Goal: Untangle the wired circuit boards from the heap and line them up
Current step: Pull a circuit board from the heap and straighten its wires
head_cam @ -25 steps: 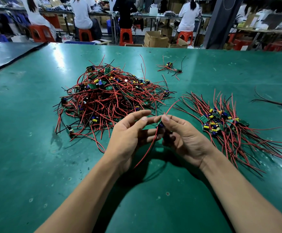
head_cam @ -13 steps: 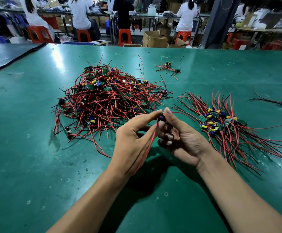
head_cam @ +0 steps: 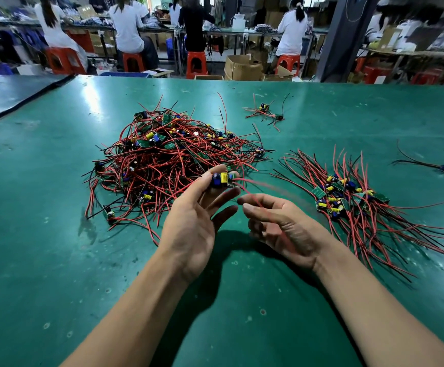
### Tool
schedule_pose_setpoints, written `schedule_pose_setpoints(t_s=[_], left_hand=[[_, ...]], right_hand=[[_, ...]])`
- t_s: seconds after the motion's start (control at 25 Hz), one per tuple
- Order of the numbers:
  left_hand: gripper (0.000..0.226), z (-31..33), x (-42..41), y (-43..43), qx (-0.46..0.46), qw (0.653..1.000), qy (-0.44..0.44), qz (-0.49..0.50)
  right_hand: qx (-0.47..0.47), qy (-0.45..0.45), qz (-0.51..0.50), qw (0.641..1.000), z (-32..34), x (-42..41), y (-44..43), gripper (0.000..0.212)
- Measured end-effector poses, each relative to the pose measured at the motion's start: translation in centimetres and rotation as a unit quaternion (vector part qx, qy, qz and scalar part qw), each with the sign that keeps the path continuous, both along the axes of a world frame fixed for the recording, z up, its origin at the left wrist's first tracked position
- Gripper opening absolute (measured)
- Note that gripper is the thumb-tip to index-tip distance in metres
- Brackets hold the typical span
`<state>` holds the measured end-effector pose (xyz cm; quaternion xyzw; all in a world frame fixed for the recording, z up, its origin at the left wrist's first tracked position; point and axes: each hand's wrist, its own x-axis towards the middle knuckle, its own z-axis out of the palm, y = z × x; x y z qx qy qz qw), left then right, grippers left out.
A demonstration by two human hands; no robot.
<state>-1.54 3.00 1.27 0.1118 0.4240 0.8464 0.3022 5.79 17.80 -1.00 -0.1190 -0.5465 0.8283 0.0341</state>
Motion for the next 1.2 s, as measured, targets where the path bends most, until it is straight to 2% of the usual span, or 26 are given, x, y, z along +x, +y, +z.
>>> schedule_pose_setpoints(t_s=[0.08, 0.16, 0.32, 0.48, 0.6, 0.72, 0.84, 1.04, 1.12, 1.2], left_hand=[[0.023, 0.0, 0.0, -0.1, 0.007, 1.0, 0.0, -0.014], [0.024, -0.1, 0.3, 0.1, -0.019, 0.999, 0.021, -0.042], [0.03, -0.8, 1.2, 0.6, -0.062, 0.984, 0.088, -0.138], [0.027, -1.5, 1.8, 0.6, -0.103, 0.975, 0.107, -0.165], [0.025, -1.9, 1.8, 0.7, -0.148, 0.971, 0.12, -0.141], [0.016, -2.1, 2.0, 0.7, -0.153, 0.97, 0.131, -0.138], [0.017, -2.2, 2.0, 0.7, -0.142, 0.974, 0.121, -0.13], [0.017, -2.6, 2.2, 1.3, -0.138, 0.986, 0.097, -0.018], [0.015, -2.9, 2.5, 1.5, -0.157, 0.975, 0.154, 0.028], [0.011, -3.2, 2.6, 1.5, -0.202, 0.945, 0.246, 0.071]], right_hand=[[-0.007, -0.006, -0.022, 1.0, 0.1, 0.0, 0.5, 0.017], [-0.017, -0.004, -0.027, 0.999, 0.2, -0.1, 0.7, 0.029], [-0.017, -0.012, 0.026, 0.999, 1.0, 0.4, 0.2, 0.033], [-0.034, -0.023, 0.06, 0.997, 1.6, 0.9, -0.1, 0.036], [-0.023, -0.008, 0.066, 0.997, 1.5, 1.0, 0.0, 0.028], [-0.012, 0.004, 0.043, 0.999, 1.1, 0.8, 0.2, 0.014], [-0.027, 0.011, -0.009, 1.0, 0.9, 0.4, 0.4, 0.015], [-0.01, -0.002, -0.11, 0.994, 0.7, 0.0, 0.3, 0.013], [0.005, -0.015, -0.118, 0.993, 0.7, 0.0, 0.1, 0.016], [0.017, -0.018, -0.124, 0.992, 0.7, -0.1, -0.1, 0.018]])
